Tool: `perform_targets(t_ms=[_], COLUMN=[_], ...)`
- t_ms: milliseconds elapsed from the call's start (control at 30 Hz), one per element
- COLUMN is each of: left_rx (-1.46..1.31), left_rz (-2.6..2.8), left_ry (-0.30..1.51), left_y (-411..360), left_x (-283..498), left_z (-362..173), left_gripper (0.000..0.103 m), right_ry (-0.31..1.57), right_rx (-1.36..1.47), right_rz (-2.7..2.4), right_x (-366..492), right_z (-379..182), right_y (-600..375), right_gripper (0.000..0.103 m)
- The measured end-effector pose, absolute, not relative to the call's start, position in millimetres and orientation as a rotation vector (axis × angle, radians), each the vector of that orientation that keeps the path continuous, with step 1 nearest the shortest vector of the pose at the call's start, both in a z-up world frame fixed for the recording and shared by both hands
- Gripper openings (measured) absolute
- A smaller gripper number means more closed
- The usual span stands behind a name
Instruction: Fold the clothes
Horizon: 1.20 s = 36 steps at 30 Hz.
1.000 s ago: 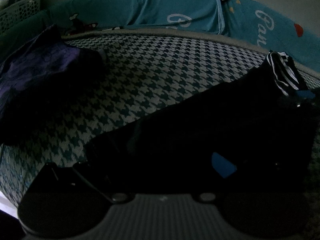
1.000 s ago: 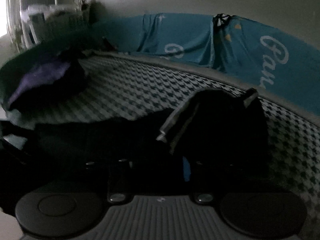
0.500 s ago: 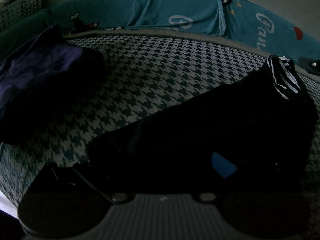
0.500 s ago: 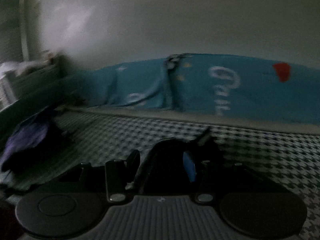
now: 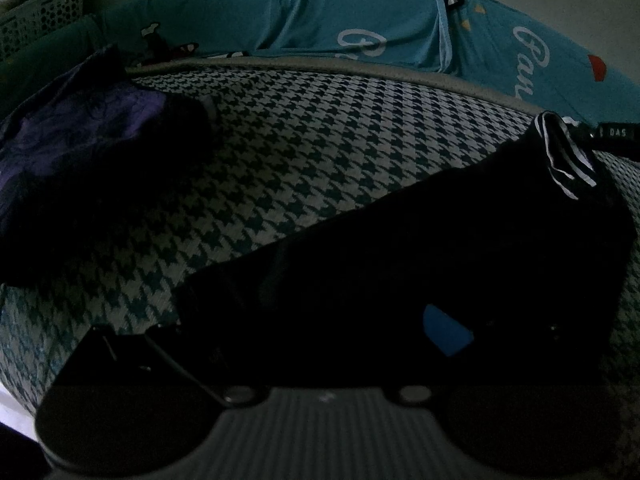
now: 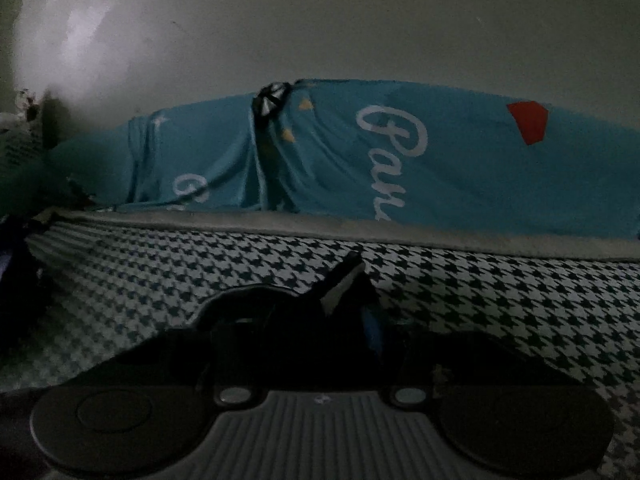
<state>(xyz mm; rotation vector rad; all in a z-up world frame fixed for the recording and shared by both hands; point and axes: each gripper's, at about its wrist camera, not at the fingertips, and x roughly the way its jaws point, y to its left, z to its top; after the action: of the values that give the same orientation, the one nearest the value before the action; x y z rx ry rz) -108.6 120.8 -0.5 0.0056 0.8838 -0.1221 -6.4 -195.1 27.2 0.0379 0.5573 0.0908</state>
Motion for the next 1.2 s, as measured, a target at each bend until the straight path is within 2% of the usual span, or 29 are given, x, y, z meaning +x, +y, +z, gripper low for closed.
perform_targets(t_ms=[33,400,667,767,1100,1200], left_rx=[0.004,-0.007,-0.008,-0.011,-0.018,-0.023], left_rz=[-0.121,-0.121,-0.123,-0.123,-0.108,-0.097], left_ry=[0.884,0.879,0.878,0.877,0.852,0.838], left_y=[121,124,125,126,132,137], left_x=[-108,-109,-109,-109,-112,-114], left_z=[0,0,0,0,4,6], left_gripper=[0.103,0.103,0.103,0.103,0.103,0.103], right_ry=[0.56,0.456,0.639,0.665,0.695,0.69], right_rx=[0.039,-0.02,-0.207,-0.227,-0.205,-0.189], right_rz=[0.083,0.282,0.422,0.429,0.412,0.403], right_x=[-6,-45,-40,-38,-52,-62], right_z=[26,55,7,-11,-2,5], right_y=[-196,-171,-129,-127,-126,-124], right_gripper=[0.012,0.01,0.01,0.01,0.017,0.024])
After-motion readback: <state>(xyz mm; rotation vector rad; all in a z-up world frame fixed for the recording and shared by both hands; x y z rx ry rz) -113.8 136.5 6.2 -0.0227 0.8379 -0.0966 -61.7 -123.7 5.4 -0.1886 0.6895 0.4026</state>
